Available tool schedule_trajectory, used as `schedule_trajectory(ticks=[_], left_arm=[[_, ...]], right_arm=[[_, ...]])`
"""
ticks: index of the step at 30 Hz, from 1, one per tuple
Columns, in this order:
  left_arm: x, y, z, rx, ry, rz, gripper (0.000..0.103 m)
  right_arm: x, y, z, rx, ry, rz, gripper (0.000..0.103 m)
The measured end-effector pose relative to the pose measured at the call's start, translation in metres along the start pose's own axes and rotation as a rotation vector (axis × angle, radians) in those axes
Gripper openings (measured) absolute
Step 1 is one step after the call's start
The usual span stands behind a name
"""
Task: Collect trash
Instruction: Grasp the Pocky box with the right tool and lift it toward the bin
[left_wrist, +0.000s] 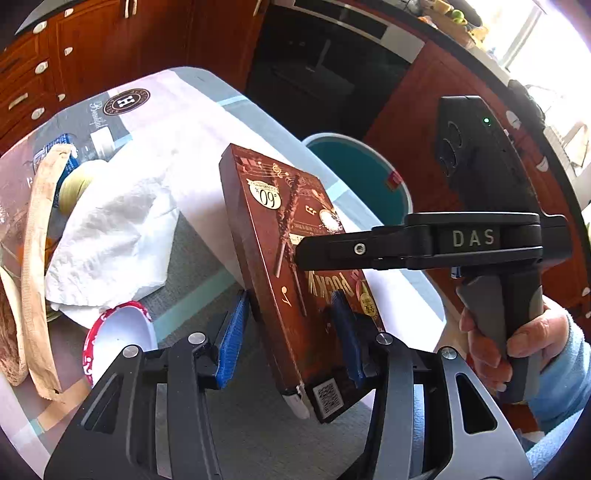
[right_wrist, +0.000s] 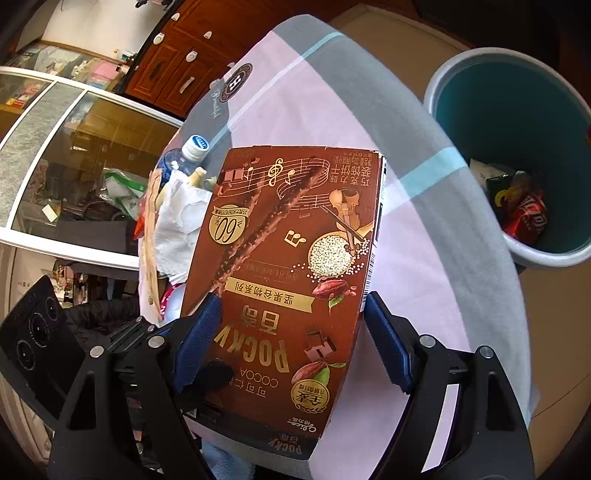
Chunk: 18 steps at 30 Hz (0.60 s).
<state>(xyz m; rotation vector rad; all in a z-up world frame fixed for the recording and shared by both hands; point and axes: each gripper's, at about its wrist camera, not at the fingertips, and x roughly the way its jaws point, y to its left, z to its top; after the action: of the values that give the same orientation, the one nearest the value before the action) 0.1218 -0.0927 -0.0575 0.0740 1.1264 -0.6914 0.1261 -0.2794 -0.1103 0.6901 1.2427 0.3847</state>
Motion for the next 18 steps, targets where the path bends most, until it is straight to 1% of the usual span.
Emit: schedule_trajectory(ticks=[2, 4, 5, 7, 8, 9, 10, 11, 13, 16, 18], left_arm=[[0.005, 0.003, -0.005, -0.014, 0.031, -0.043, 0.047], [0.001, 0.000, -0.009, -0.009, 0.015, -0.031, 0.047], [-0.001, 0.002, -0.012, -0.012, 0.002, -0.032, 0.043], [-0.007, 0.005, -0.013, -0.038, -0.017, -0.056, 0.040], [-0.011, 0.005, -0.012, -0.046, -0.023, -0.058, 0.033], [-0.014, 0.006, -0.012, -0.043, -0.036, -0.014, 0.032], [-0.017, 0.007, -0.011, -0.042, -0.039, 0.011, 0.027], [-0.020, 0.008, -0.010, -0.056, -0.033, -0.006, 0.025], [-0.024, 0.007, -0.007, -0.051, -0.032, 0.021, 0.023], [-0.027, -0.005, -0.004, -0.013, -0.042, 0.071, 0.023], [-0.027, -0.011, -0.003, 0.002, -0.040, 0.062, 0.023]], right_arm=[[-0.001, 0.013, -0.002, -0.030, 0.003, 0.039, 0.076], [-0.002, 0.026, -0.003, -0.077, -0.010, 0.012, 0.076], [-0.002, 0.029, -0.002, -0.088, -0.016, 0.011, 0.077], [0.000, 0.026, -0.001, -0.061, -0.006, 0.034, 0.077], [0.000, 0.025, 0.000, -0.051, -0.002, 0.048, 0.077], [-0.002, 0.025, 0.000, -0.051, -0.011, 0.038, 0.077], [-0.004, 0.026, 0.000, -0.060, -0.017, 0.031, 0.077], [-0.005, 0.027, 0.000, -0.061, -0.017, 0.032, 0.078], [-0.010, 0.030, -0.001, -0.062, -0.028, 0.022, 0.078], [-0.022, 0.041, -0.002, -0.090, -0.056, -0.007, 0.078], [-0.036, 0.046, -0.001, -0.101, -0.093, 0.003, 0.078]])
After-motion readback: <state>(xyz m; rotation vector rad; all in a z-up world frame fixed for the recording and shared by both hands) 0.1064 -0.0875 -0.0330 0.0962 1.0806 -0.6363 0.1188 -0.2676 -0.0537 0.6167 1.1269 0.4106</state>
